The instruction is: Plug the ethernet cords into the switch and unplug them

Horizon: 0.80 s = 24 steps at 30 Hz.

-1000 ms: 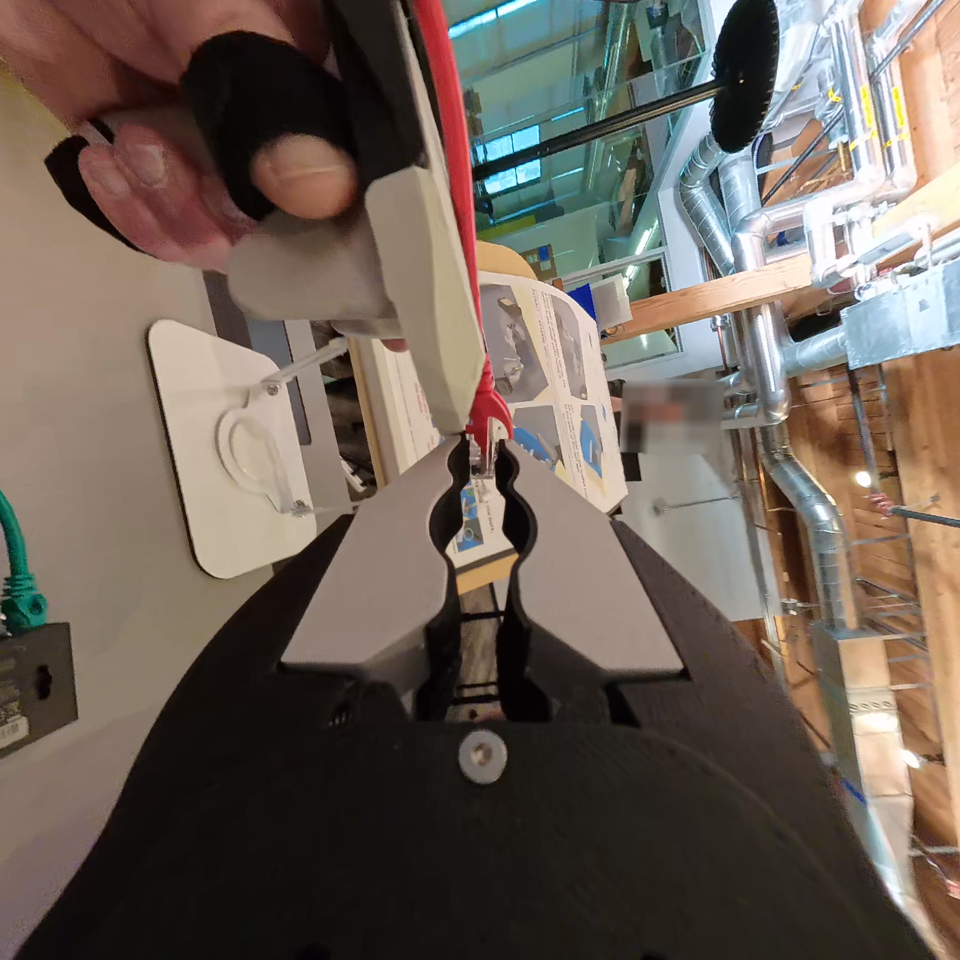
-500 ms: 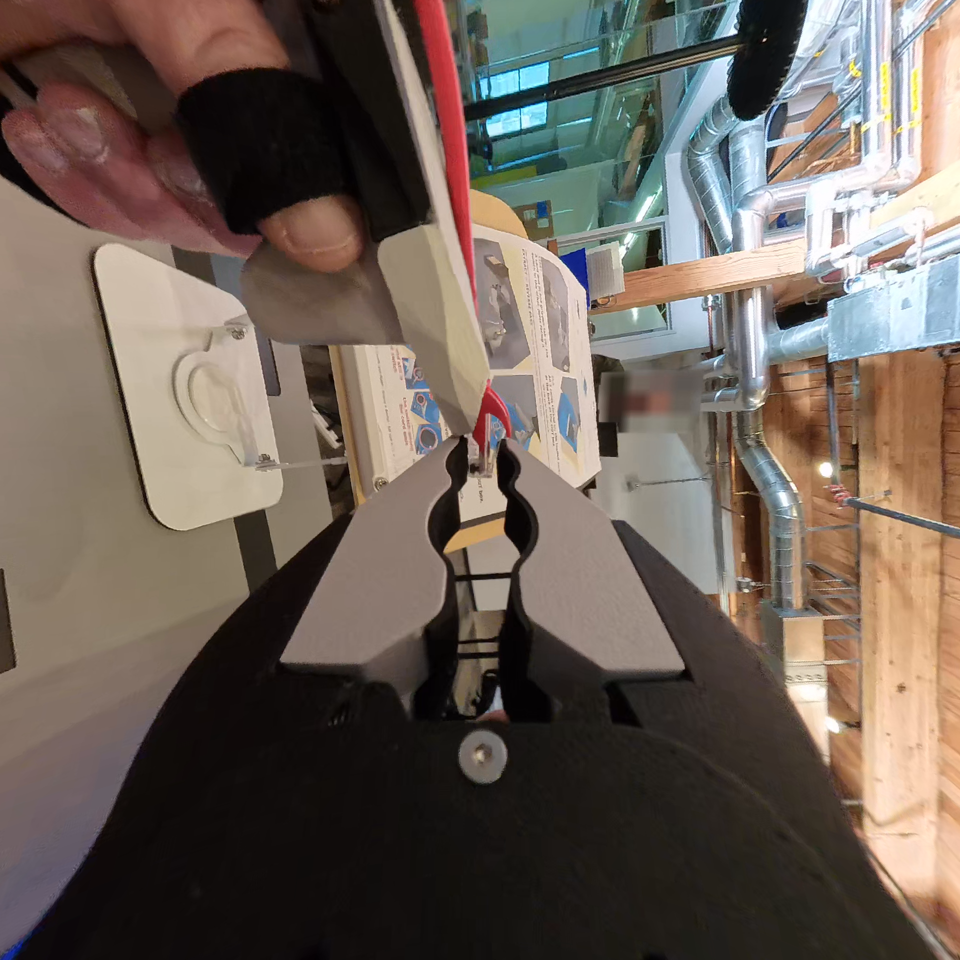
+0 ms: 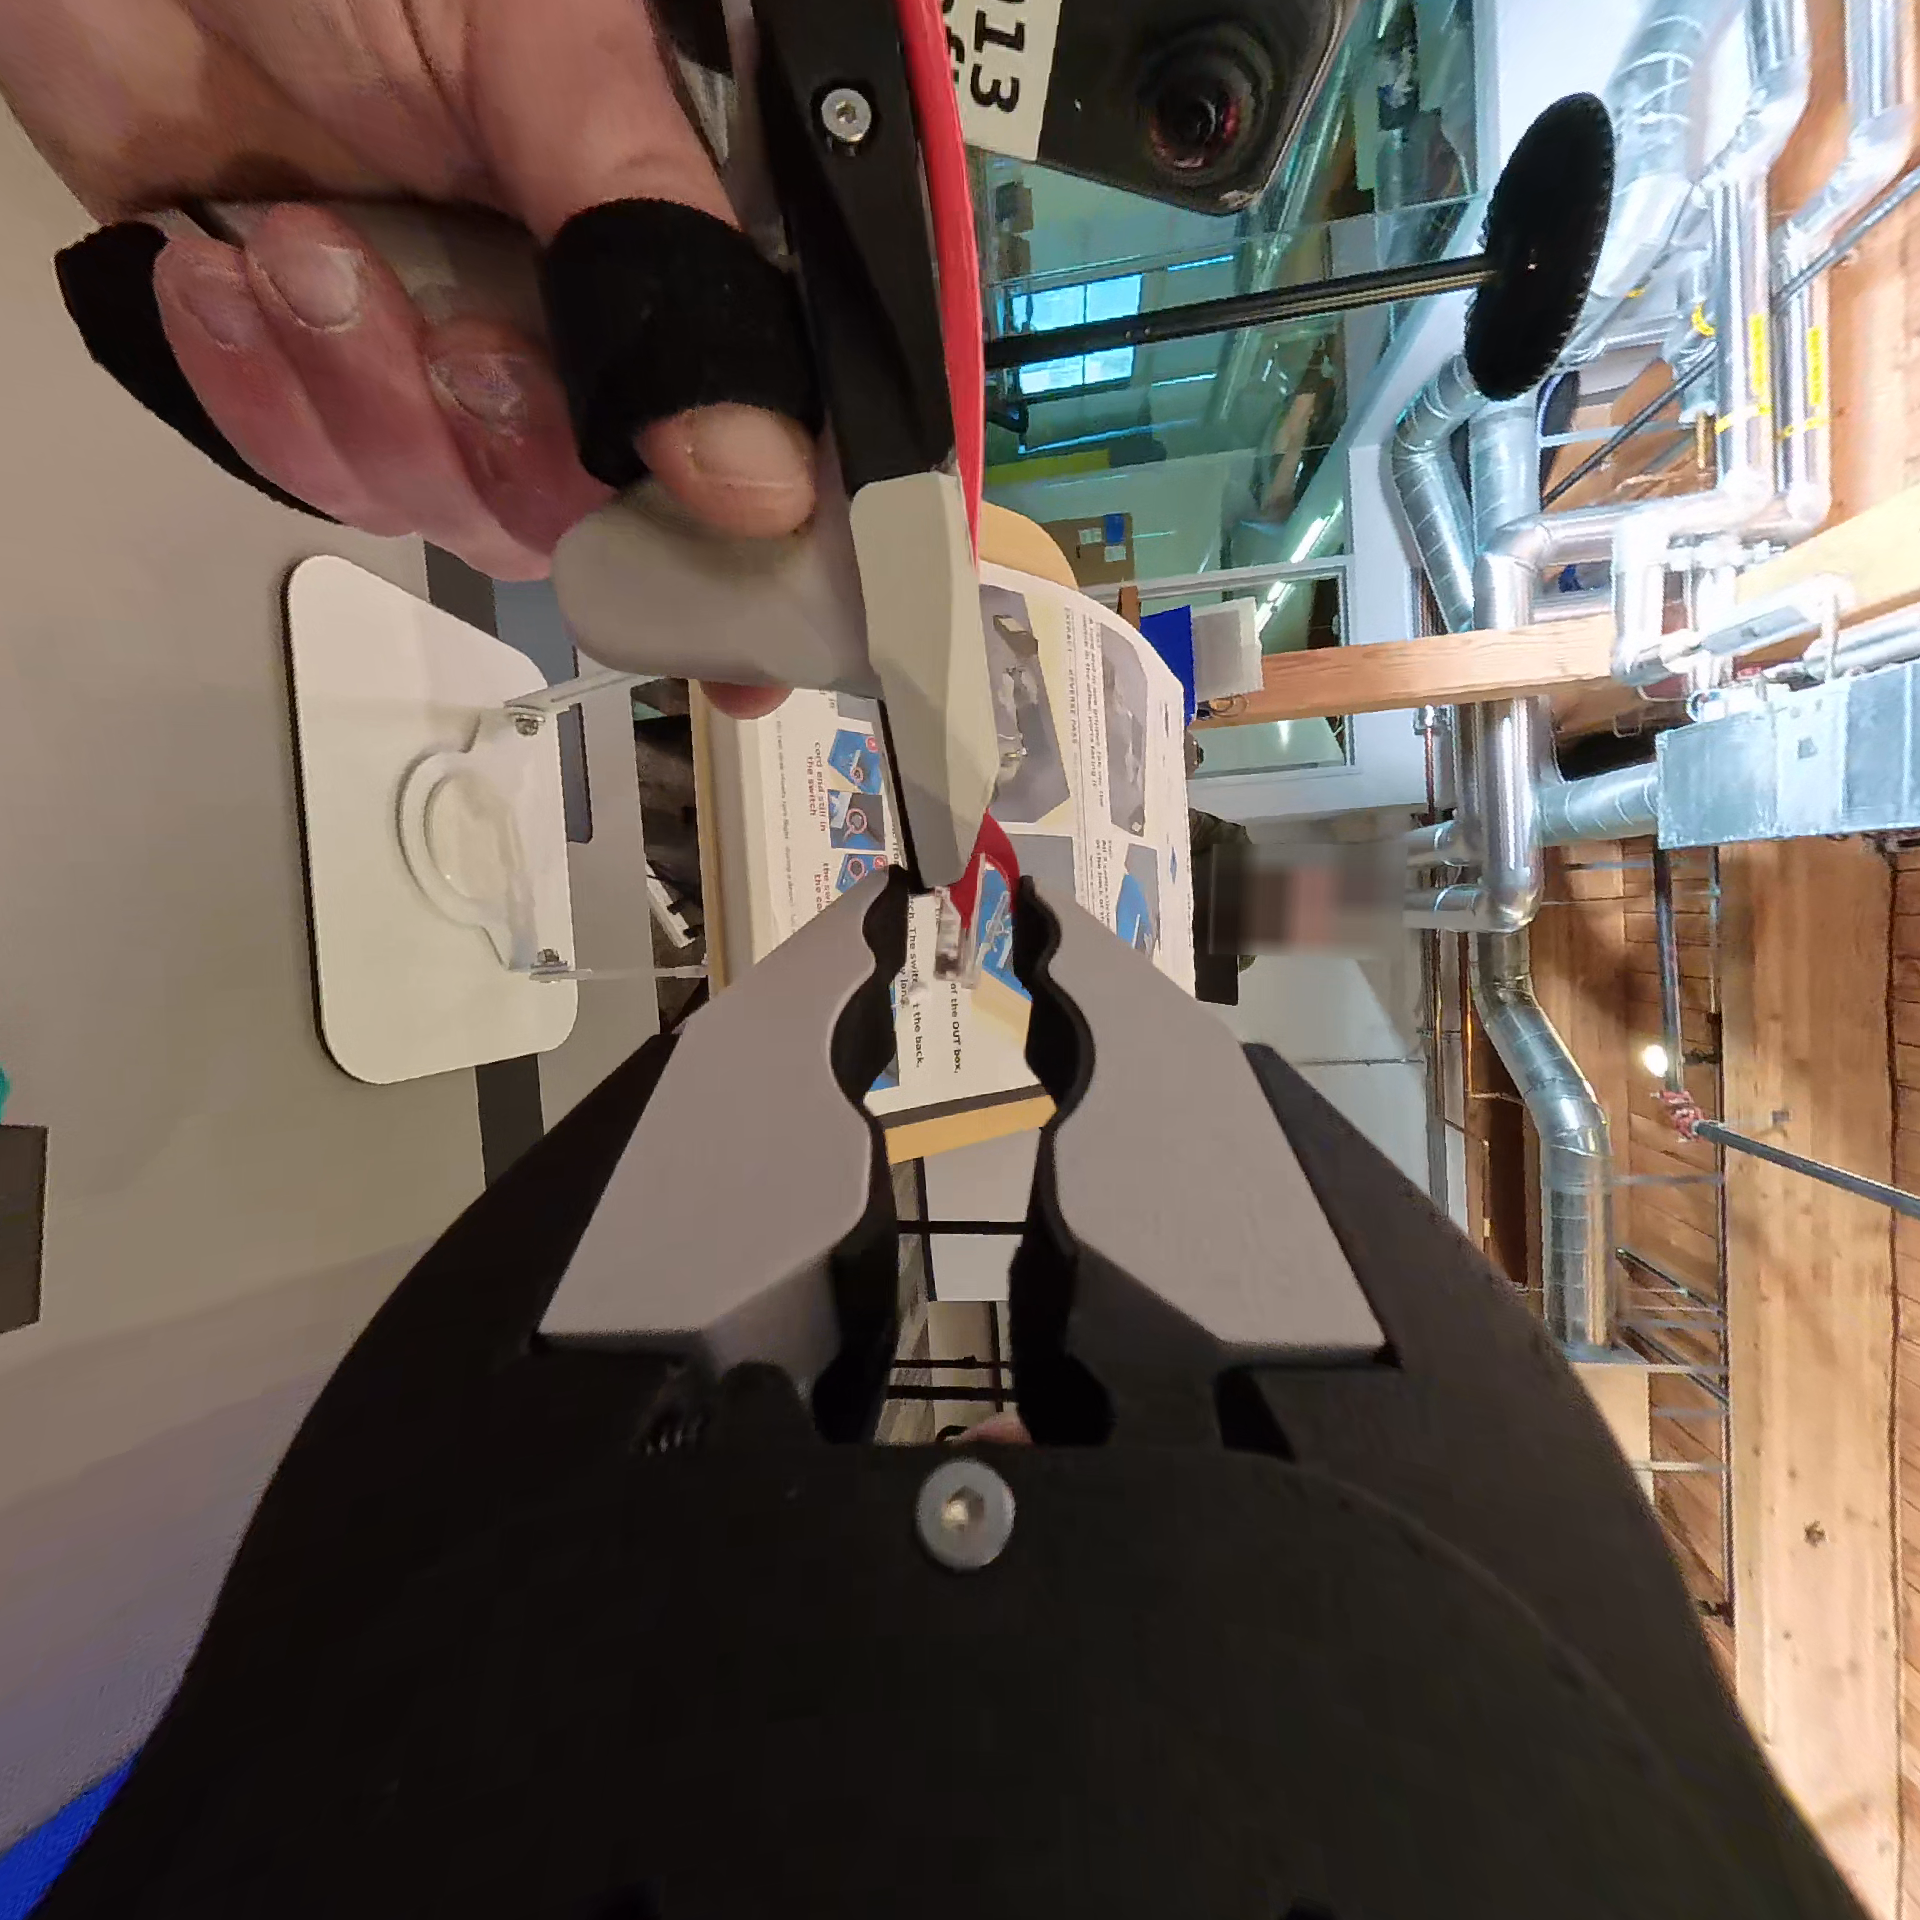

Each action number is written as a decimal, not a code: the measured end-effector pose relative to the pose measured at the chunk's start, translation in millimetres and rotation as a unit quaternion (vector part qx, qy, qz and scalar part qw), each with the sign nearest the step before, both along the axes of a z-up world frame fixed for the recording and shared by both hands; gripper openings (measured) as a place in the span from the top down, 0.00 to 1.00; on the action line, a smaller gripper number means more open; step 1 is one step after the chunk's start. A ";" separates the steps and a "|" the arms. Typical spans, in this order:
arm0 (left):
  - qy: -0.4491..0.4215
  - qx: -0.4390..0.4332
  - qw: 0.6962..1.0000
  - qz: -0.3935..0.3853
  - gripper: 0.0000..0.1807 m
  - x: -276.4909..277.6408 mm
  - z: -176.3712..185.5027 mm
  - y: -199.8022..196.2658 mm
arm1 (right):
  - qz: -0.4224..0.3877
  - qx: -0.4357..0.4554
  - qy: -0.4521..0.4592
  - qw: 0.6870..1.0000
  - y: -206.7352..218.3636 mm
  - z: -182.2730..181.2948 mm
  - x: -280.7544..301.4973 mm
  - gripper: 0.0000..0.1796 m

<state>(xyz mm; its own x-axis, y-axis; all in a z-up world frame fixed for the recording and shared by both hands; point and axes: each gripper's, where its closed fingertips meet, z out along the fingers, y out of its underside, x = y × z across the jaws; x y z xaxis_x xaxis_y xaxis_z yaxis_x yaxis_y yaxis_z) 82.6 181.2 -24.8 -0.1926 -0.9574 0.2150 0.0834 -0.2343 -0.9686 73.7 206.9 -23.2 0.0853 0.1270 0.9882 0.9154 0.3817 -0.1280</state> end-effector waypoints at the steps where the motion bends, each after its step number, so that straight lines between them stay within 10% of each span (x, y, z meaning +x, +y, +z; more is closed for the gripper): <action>1: 0.000 0.005 1.000 0.004 0.93 0.6 0.4 -0.1 | -0.002 0.000 -0.007 1.000 -0.1 0.4 0.7 0.91; 6: -0.005 0.022 0.999 0.039 0.80 2.9 3.0 5.0 | -0.009 -0.012 -0.027 1.000 -0.6 2.2 3.8 0.94; 24: -0.026 0.041 0.995 0.086 0.93 5.9 9.7 9.0 | -0.021 -0.013 -0.017 1.000 -0.2 6.0 9.5 0.90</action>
